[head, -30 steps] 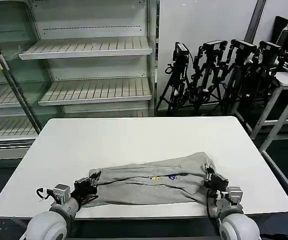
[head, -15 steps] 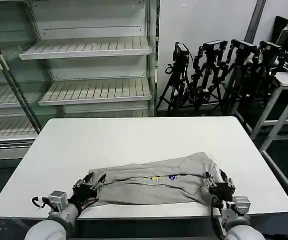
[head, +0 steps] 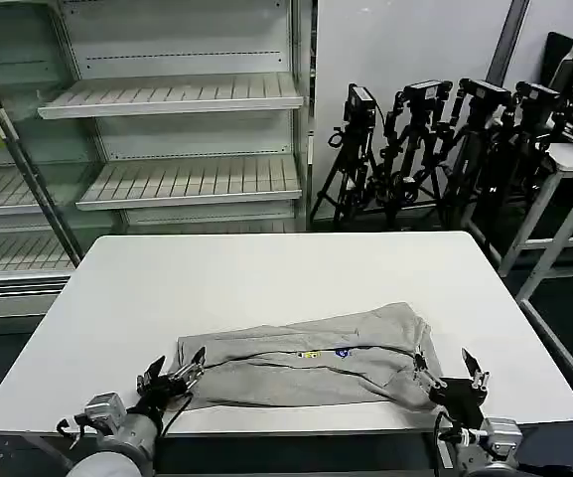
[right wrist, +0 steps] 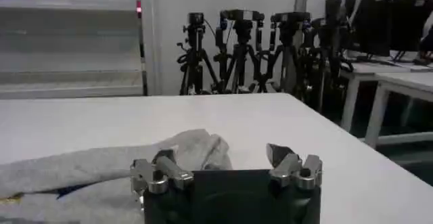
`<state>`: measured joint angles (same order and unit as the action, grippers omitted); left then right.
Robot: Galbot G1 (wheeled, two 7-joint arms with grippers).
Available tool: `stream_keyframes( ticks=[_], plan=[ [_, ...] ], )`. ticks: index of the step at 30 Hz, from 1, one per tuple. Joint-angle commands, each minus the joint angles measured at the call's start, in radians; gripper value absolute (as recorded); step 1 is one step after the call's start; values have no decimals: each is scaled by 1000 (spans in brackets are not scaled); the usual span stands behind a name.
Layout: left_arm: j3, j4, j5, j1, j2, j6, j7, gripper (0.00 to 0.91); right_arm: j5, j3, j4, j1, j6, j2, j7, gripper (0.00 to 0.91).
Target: Fold and organize the clothes.
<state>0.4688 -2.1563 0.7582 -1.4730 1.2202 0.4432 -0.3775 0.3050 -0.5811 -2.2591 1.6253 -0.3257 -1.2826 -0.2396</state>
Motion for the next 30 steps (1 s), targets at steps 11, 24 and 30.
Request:
stream_keyframes(
  ticks=[11, 24, 30],
  plan=[
    [-38, 100, -15, 8, 127, -54, -33, 60, -11, -14, -43, 57, 18, -16, -4, 907],
    [-56, 72, -10, -40, 139, -66, -19, 60, -12, -5, -64, 57, 17, -29, -10, 907],
    [-18, 52, 31, -21, 123, -63, -19, 60, -14, -3, -70, 58, 22, -39, -16, 907]
  ],
)
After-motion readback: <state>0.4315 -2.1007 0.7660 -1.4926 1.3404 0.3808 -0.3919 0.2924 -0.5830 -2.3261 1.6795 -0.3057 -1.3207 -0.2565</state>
